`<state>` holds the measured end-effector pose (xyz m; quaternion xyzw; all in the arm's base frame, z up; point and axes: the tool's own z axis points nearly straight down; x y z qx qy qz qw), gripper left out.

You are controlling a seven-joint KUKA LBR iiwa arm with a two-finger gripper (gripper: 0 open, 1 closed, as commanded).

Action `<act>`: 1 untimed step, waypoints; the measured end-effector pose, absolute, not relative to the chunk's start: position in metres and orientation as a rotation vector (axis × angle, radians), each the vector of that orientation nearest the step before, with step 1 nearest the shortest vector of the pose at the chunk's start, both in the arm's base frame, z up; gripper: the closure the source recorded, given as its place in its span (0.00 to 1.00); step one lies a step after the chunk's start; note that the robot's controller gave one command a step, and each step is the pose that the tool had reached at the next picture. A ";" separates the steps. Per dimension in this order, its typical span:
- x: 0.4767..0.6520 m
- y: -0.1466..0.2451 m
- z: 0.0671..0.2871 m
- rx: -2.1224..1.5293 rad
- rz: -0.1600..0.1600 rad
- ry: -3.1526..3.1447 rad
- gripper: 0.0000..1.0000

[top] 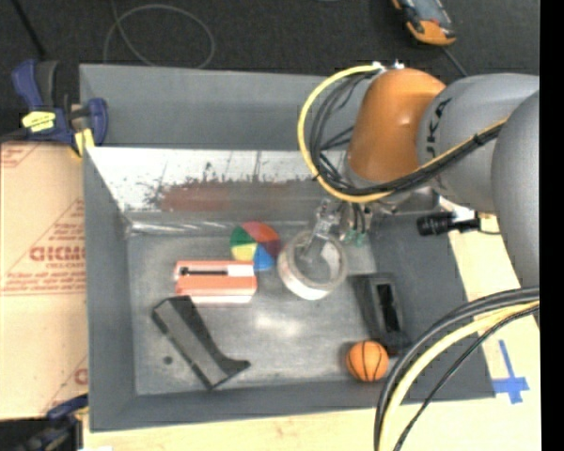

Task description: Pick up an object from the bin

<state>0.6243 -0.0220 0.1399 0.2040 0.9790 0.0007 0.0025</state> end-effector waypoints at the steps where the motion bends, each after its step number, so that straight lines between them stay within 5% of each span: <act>1: 0.623 -0.022 0.150 0.640 0.000 3.078 1.00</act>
Offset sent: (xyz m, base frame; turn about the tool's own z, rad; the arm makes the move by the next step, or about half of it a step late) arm 0.0000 0.0001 0.0400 0.0000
